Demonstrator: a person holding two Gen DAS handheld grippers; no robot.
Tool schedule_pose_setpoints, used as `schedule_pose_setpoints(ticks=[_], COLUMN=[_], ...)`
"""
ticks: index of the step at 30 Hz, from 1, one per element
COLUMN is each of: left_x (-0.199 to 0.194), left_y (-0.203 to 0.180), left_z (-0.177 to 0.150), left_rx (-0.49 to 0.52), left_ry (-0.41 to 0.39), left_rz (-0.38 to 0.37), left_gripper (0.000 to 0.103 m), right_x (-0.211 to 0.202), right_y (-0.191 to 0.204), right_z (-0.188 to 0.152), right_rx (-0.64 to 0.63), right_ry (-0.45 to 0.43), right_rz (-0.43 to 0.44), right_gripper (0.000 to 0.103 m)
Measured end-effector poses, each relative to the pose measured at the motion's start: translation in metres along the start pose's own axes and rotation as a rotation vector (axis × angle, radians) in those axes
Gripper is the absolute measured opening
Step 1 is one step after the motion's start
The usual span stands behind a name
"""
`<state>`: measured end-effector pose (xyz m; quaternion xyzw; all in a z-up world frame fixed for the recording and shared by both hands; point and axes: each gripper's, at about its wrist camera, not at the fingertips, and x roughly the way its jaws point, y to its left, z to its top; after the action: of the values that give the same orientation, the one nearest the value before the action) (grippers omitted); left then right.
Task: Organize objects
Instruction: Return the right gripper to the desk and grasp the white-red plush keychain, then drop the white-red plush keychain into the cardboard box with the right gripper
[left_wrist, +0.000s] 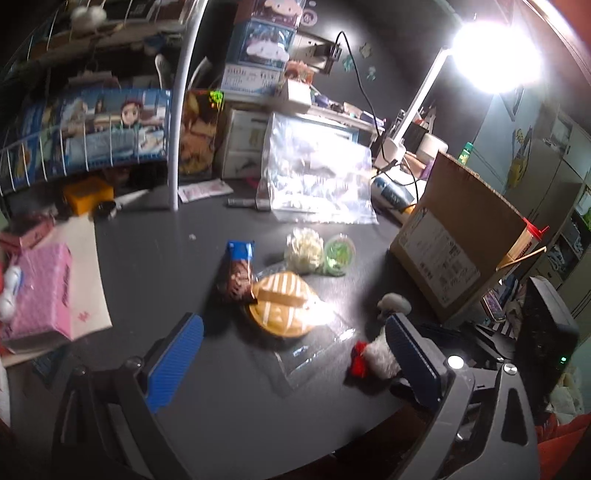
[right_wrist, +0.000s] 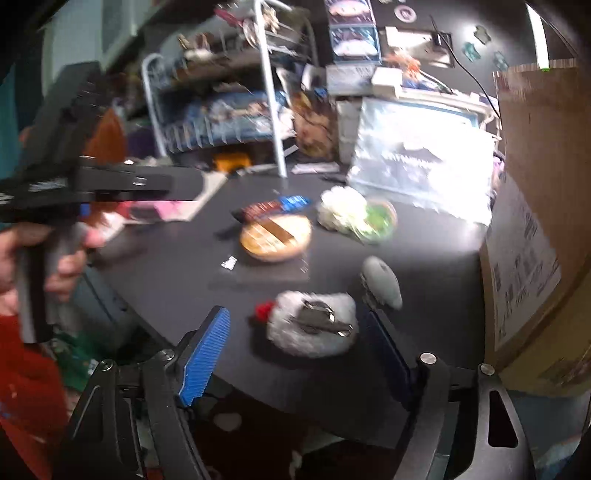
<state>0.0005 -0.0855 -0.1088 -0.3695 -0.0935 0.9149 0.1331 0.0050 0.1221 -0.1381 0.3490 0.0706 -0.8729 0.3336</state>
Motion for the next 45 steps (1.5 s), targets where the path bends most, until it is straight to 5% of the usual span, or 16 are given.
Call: schedule_pose_setpoints(ticks=[4, 9, 18, 26, 28, 30, 33, 39, 45], left_x=[0.003, 0.004, 0.005, -0.013, -0.020, -0.021, -0.019, -0.006, 0.024], left_y=[-0.001, -0.002, -0.012, -0.036, -0.046, -0.057, -0.074, -0.119, -0.176], left_z=[-0.004, -0.003, 0.001, 0.027, 0.040, 0.053, 0.075, 0.116, 0.156], left_rx=[-0.001, 0.000, 0.020, 0.099, 0.124, 0.149, 0.187, 0.277, 0.359], left_ry=[0.010, 0.015, 0.030, 0.037, 0.049, 0.082, 0.112, 0.165, 0.210], left_rz=[0.002, 0.003, 0.001, -0.127, -0.207, -0.267, -0.264, -0.319, -0.367], left_gripper=[0.098, 0.098, 0.098, 0.098, 0.098, 0.089, 0.068, 0.041, 0.039], right_x=[0.010, 0.017, 0.009, -0.027, -0.039, -0.052, -0.065, -0.090, -0.115], right_y=[-0.001, 0.000, 0.001, 0.021, 0.023, 0.022, 0.017, -0.019, -0.075], right_z=[-0.002, -0.002, 0.007, 0.050, 0.063, 0.075, 0.089, 0.113, 0.125], right_rx=[-0.012, -0.024, -0.050, -0.208, -0.232, -0.253, -0.273, -0.238, -0.170], right_ry=[0.026, 0.045, 0.021, -0.072, -0.099, -0.127, -0.144, -0.150, -0.119], right_rz=[-0.015, -0.012, 0.031, 0.167, 0.176, 0.180, 0.169, 0.121, 0.033], right_gripper=[0.067, 0.051, 0.047, 0.047, 0.047, 0.047, 0.047, 0.047, 0.047])
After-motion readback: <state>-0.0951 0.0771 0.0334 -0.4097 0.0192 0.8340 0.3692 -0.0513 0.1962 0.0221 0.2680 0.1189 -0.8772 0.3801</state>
